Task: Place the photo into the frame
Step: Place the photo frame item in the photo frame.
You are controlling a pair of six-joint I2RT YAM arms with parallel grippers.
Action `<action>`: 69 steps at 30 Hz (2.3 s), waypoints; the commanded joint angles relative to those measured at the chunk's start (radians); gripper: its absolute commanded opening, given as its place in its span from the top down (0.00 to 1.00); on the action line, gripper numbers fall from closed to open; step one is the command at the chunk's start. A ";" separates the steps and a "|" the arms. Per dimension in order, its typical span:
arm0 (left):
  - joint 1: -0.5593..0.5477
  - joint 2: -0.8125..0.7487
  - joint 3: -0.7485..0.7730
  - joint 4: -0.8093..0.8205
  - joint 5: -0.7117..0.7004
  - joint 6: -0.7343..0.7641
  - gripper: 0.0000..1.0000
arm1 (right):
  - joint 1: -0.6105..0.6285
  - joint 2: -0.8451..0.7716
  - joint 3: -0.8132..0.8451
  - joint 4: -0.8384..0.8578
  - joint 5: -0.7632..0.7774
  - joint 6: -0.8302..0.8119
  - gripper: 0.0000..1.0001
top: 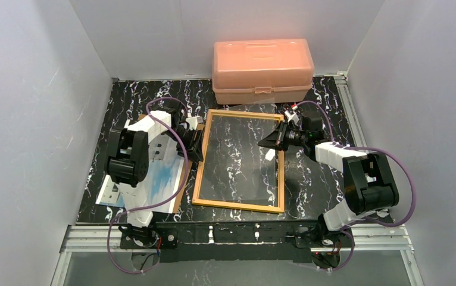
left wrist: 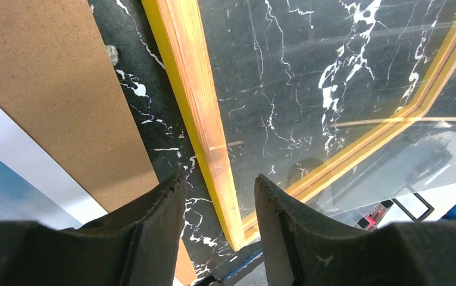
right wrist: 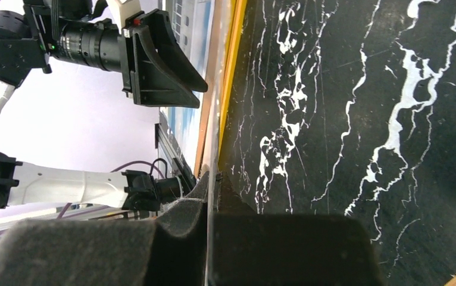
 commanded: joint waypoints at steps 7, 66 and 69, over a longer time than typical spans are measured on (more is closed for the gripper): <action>-0.007 0.018 0.021 -0.018 -0.020 0.011 0.60 | -0.020 -0.002 0.038 -0.047 -0.012 -0.086 0.99; -0.020 -0.004 0.014 -0.040 -0.012 0.021 0.49 | -0.032 -0.041 -0.013 -0.136 0.151 -0.161 0.99; -0.021 -0.003 0.017 -0.039 -0.009 0.023 0.52 | -0.032 -0.034 -0.009 -0.126 0.141 -0.159 0.99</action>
